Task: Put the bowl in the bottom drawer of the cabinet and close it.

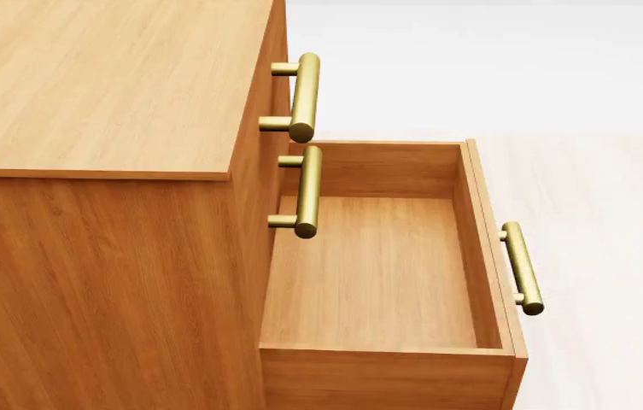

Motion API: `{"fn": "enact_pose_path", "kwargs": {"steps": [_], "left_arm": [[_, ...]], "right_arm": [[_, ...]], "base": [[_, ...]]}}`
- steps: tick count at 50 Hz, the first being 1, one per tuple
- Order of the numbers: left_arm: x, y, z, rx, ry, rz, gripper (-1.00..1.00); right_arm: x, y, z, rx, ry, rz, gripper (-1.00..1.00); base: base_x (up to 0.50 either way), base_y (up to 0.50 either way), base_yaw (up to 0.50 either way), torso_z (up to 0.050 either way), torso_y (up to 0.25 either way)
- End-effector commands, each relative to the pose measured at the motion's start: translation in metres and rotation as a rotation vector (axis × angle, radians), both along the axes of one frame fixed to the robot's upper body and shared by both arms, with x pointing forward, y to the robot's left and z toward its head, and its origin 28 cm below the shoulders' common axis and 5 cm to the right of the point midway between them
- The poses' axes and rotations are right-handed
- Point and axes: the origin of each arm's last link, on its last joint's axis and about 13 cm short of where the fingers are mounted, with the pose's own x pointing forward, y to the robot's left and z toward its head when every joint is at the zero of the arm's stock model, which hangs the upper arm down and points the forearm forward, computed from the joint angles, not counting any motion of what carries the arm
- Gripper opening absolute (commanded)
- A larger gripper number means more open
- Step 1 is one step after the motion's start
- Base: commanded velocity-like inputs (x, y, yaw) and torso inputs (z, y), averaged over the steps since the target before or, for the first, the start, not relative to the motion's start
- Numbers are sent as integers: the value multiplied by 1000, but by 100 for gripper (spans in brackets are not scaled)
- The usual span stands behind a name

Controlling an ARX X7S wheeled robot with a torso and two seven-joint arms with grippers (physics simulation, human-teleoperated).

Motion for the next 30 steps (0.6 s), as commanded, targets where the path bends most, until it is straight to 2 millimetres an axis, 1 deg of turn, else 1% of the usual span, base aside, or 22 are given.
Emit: {"fn": "enact_pose_path", "kwargs": {"steps": [1, 4, 5, 9, 16, 28, 30], "left_arm": [[0, 0, 0, 0, 0, 1, 100], [0, 0, 0, -1, 0, 0, 100], [-1, 0, 1, -1, 1, 1, 100], [-1, -1, 2, 0, 0, 1, 100], [-1, -1, 1, -1, 0, 1, 100], [0, 0, 0, -4, -1, 0, 100], [0, 0, 0, -4, -2, 0, 100]], "right_arm": [[0, -6, -5, 39, 7, -65, 100], [-1, -6, -7, 67, 17, -65, 100], [1, -7, -9, 88, 67, -71, 100], [0, -7, -10, 93, 61, -74, 100], [0, -7, -11, 103, 102, -76, 100], [-5, -1, 3, 145, 125, -37, 100], [-6, 0, 5, 128, 125, -36, 100]], "base": [[0, 0, 0, 0, 0], [0, 0, 0, 0, 0], [0, 0, 0, 0, 0], [0, 0, 0, 0, 0], [0, 0, 0, 0, 0], [0, 0, 0, 0, 0], [0, 0, 0, 0, 0]]}}
